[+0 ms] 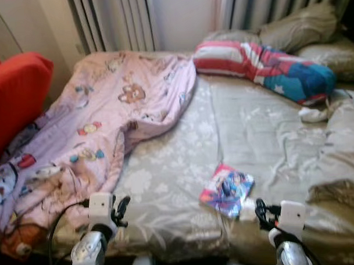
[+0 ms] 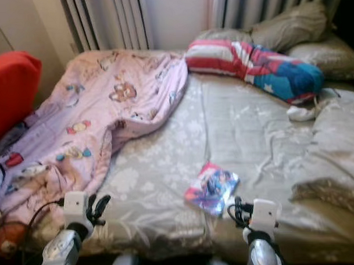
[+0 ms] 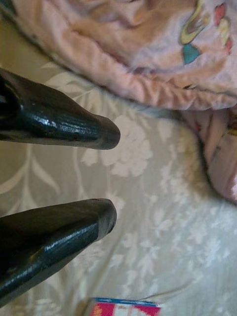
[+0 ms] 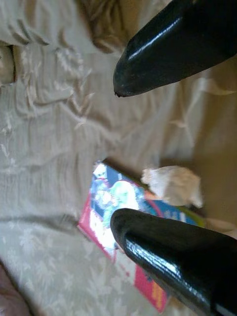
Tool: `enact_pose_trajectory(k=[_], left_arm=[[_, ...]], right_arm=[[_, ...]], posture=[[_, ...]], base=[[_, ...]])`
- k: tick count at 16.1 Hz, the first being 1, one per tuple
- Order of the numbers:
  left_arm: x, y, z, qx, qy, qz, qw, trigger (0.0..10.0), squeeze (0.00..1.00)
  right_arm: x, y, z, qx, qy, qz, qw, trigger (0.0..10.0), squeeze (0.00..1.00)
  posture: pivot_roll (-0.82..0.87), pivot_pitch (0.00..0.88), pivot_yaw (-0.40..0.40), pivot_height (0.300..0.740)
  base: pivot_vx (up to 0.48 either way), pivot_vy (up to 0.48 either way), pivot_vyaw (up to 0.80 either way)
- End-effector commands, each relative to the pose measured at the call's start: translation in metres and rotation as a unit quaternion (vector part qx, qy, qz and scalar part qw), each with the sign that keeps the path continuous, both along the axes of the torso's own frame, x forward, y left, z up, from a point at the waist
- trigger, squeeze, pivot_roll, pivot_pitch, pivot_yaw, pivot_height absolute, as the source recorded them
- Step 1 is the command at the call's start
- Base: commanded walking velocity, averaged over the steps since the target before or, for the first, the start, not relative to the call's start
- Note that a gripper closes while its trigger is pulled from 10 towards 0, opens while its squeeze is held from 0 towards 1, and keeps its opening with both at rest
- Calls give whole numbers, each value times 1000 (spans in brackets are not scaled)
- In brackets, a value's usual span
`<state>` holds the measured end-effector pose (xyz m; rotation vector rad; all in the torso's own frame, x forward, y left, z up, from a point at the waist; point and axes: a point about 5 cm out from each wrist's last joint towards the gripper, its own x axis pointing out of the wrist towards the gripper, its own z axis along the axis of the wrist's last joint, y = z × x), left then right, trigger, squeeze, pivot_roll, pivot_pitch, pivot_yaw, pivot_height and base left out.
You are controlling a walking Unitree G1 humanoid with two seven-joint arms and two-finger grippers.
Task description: Clean up the room
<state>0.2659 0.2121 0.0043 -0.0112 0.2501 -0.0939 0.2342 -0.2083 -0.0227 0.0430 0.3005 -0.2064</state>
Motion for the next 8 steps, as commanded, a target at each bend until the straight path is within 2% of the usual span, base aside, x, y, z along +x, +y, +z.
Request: enact_pose_trajectory(k=[1, 8], left_arm=[[-1, 1, -2, 5, 9, 1, 1000, 10000, 0], [1, 1, 0, 4, 6, 8, 1000, 10000, 0]], right_arm=[[1, 3, -1, 6, 7, 9, 1000, 10000, 0], [3, 5, -2, 15, 11, 14, 1000, 10000, 0]], posture=[[51, 61, 23, 632], [54, 59, 23, 632]], base=[[0, 0, 0], [0, 0, 0]])
